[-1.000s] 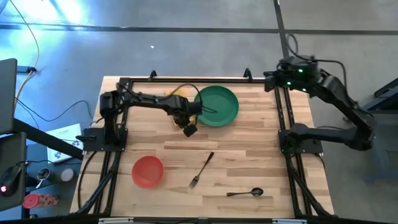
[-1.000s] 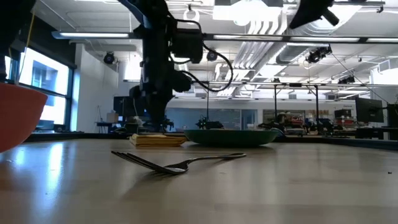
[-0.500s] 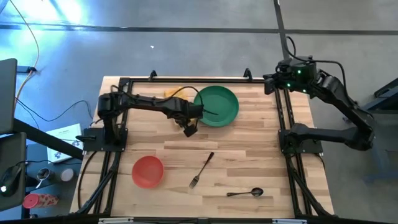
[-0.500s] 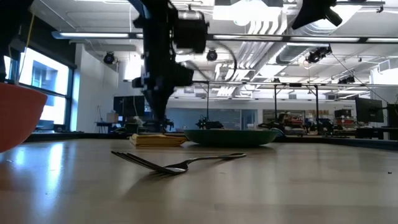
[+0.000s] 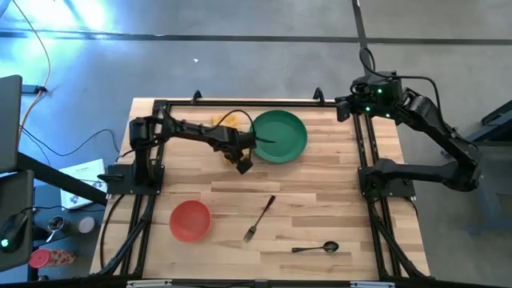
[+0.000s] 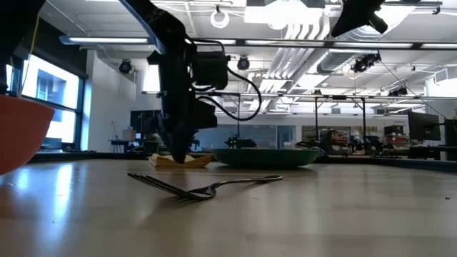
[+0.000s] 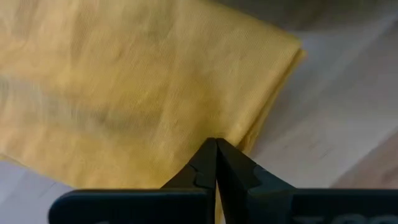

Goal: Set table place
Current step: Adjust the yellow napkin on the table

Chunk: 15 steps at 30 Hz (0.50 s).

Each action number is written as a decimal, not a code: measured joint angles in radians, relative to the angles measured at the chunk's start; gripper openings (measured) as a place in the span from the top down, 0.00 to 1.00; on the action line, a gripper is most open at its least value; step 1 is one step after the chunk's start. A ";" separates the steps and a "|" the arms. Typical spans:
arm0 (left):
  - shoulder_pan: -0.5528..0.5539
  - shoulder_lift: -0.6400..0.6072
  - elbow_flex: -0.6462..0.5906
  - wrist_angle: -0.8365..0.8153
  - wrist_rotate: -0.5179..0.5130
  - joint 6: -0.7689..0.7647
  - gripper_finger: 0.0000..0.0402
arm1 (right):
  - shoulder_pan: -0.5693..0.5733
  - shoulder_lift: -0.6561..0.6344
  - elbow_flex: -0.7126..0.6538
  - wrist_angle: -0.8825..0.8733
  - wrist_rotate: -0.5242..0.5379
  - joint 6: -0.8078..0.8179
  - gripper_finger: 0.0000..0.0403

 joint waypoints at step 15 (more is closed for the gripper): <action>-0.054 -0.022 -0.057 -0.318 -0.065 0.013 1.00 | 0.000 -0.001 0.000 0.005 0.000 -0.010 1.00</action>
